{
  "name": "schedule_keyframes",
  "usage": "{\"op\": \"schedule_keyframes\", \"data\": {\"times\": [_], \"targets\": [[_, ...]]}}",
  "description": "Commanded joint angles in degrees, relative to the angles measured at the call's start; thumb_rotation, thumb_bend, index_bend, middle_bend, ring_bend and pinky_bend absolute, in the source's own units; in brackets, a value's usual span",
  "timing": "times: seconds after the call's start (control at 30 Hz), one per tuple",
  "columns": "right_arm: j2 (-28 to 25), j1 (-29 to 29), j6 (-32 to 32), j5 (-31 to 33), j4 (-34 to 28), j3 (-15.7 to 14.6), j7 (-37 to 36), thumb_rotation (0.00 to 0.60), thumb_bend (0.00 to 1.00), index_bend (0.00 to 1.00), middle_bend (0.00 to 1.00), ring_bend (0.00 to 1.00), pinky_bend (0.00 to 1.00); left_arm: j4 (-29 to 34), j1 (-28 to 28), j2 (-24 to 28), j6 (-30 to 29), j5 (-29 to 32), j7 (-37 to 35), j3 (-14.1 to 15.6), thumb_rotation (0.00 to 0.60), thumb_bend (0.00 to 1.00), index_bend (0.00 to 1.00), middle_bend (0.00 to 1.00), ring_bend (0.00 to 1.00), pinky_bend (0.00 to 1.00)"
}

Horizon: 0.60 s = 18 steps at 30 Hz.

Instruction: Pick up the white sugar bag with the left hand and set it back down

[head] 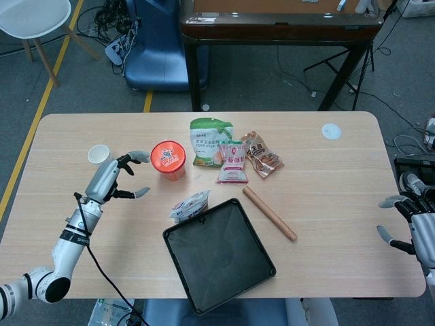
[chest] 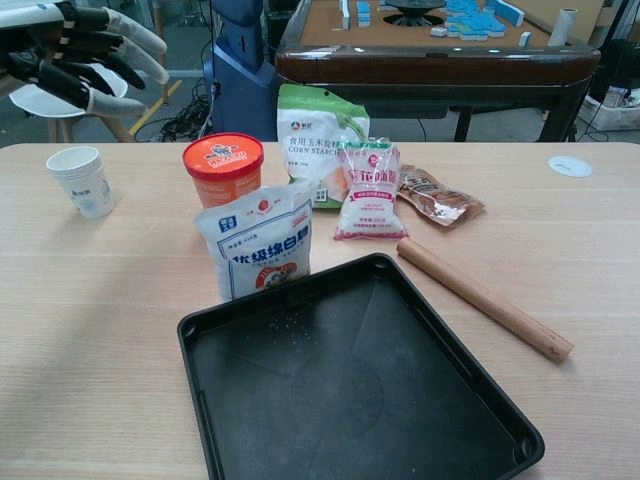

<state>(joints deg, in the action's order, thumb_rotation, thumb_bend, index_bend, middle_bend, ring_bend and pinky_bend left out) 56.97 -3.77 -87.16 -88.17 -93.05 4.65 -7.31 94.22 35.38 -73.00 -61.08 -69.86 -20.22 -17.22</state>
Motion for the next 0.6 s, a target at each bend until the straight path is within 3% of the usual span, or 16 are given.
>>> {"op": "schedule_keyframes", "data": {"times": [0.03,0.17,0.43,0.6], "targets": [[-0.2,-0.4,0.9,0.2,-0.2,-0.1,0.2,0.6,0.26,0.39,0.36,0.22,0.23,0.0,-2.8,1.9,-2.9,2.2,1.2,0.0,0.6,0.17,0.25,0.31,0.28,0.41],[-0.4,-1.0,1.7,-0.2,-0.3,-0.2,0.0,0.6,0.26,0.39,0.36,0.22,0.23,0.5,-6.5,4.1,-7.2,2.3,5.3,1.9,0.6,0.18,0.25,0.31,0.28,0.41],[0.3,-2.5,2.4,-3.1,0.8,-0.8,-1.5,0.6,0.26,0.39,0.35,0.22,0.23,2.4,-15.2,7.1,-18.9,-1.2,20.8,8.7,0.6,0.18,0.25,0.29,0.27,0.36],[1.2,-3.3,2.1,-6.4,1.1,-1.8,-2.2,0.6,0.26,0.39,0.36,0.22,0.23,3.8,-21.1,7.1,-26.3,-3.7,23.5,11.6,0.6,0.18,0.25,0.29,0.26,0.33]]}}
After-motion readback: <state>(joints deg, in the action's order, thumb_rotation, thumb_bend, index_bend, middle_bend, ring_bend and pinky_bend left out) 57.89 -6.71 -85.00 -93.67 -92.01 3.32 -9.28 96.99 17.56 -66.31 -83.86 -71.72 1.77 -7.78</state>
